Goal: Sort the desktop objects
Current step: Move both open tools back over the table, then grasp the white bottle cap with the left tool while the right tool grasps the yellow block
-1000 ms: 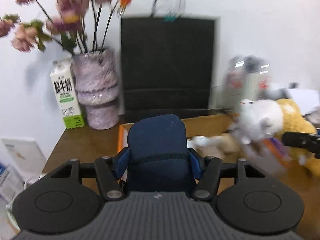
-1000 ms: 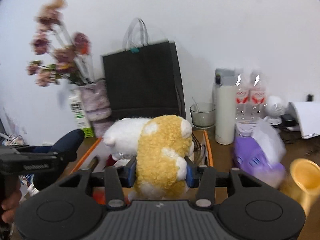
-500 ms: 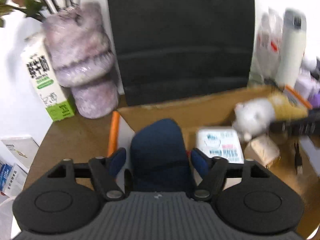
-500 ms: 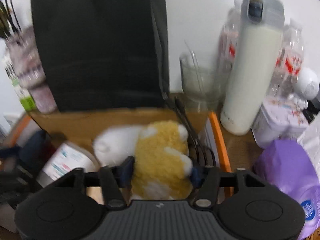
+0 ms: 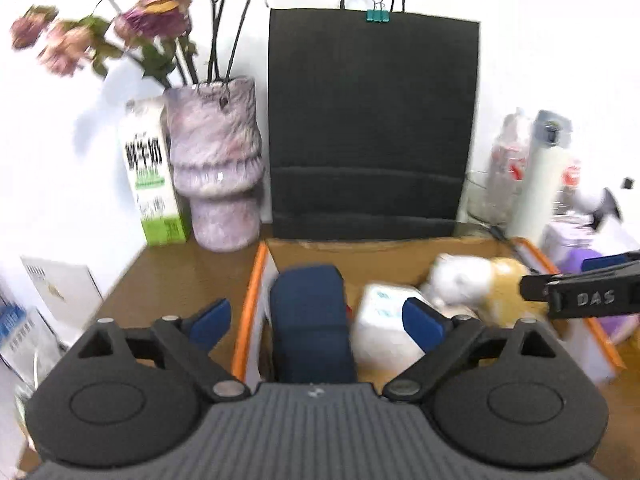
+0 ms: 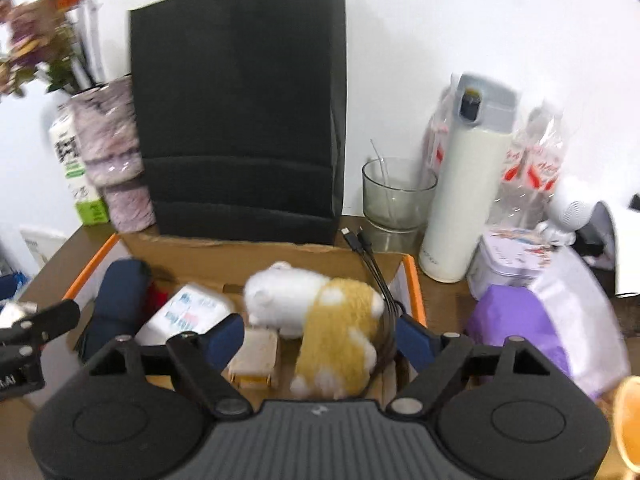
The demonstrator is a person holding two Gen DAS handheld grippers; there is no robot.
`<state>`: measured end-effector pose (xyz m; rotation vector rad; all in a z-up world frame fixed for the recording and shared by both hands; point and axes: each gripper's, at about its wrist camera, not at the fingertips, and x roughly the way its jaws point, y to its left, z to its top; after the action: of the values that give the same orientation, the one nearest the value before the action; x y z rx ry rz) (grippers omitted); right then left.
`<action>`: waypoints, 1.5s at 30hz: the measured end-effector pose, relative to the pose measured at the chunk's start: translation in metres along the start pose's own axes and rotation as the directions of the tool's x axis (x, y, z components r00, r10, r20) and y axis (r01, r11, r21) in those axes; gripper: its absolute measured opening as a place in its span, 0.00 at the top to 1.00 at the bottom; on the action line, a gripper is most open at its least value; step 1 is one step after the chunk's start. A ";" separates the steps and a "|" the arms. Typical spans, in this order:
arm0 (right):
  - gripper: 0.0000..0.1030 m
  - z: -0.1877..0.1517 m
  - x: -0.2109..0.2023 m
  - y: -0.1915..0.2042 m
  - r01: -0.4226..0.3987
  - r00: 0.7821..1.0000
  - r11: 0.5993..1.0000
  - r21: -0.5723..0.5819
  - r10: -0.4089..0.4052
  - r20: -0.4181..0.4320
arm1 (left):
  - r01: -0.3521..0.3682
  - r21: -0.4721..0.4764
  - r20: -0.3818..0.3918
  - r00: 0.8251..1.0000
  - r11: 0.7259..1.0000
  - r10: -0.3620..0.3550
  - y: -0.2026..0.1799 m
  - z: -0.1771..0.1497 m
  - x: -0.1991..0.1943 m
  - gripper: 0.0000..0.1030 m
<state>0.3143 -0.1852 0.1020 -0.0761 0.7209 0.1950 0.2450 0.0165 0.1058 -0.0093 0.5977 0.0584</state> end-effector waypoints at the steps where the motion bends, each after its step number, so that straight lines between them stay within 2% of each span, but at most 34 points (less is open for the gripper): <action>1: 0.20 -0.008 -0.011 0.001 -0.006 1.000 1.000 0.002 0.006 0.010 | 0.022 -0.011 -0.006 1.000 1.000 -0.022 0.002 -0.007 -0.011 0.07; 6: 0.20 -0.061 -0.067 0.002 -0.077 0.996 0.995 0.066 0.073 0.059 | 0.068 -0.030 0.011 0.998 0.997 -0.067 0.007 -0.053 -0.070 0.05; 12: 0.17 -0.143 -0.124 0.017 -0.097 0.991 0.993 0.066 0.090 0.101 | 0.126 -0.061 0.026 0.992 0.990 -0.125 0.016 -0.124 -0.129 0.03; 18: 0.16 -0.227 -0.155 0.028 -0.171 0.983 0.984 0.049 0.167 0.070 | 0.119 -0.015 0.034 0.992 0.993 -0.119 0.025 -0.190 -0.167 0.03; 23: 0.16 -0.273 -0.174 0.033 -0.097 0.994 0.995 -0.033 0.099 0.050 | 0.125 -0.026 -0.001 0.992 0.992 -0.126 0.033 -0.226 -0.180 0.03; 26: 0.16 -0.286 -0.183 0.026 -0.090 0.995 0.996 -0.005 0.090 0.050 | 0.115 -0.021 0.023 0.993 0.993 -0.114 0.035 -0.238 -0.187 0.03; 28: 0.15 -0.289 -0.185 0.021 -0.117 0.992 0.993 0.025 0.115 0.053 | 0.116 -0.012 0.016 0.993 0.993 -0.116 0.034 -0.240 -0.186 0.03; 33: 0.15 -0.289 -0.184 0.018 -0.091 0.994 0.994 0.055 0.088 0.068 | 0.115 -0.008 0.001 0.993 0.993 -0.115 0.031 -0.240 -0.182 0.03; 37: 0.15 -0.288 -0.181 0.019 -0.091 0.994 0.995 0.048 0.088 0.066 | 0.116 -0.002 -0.003 0.993 0.993 -0.116 0.029 -0.240 -0.180 0.03; 41: 0.16 -0.285 -0.180 0.019 -0.090 0.994 0.995 0.037 0.087 0.072 | 0.111 0.030 -0.039 0.993 0.993 -0.110 0.022 -0.238 -0.174 0.03; 45: 0.17 -0.273 -0.178 0.020 -0.118 0.989 0.993 0.023 0.115 0.093 | 0.126 0.004 -0.039 0.991 0.992 -0.126 0.027 -0.223 -0.163 0.03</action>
<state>0.0029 -0.2298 0.0149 0.0019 0.6372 0.2980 -0.0160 0.0292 0.0134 -0.0418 0.6350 -0.0668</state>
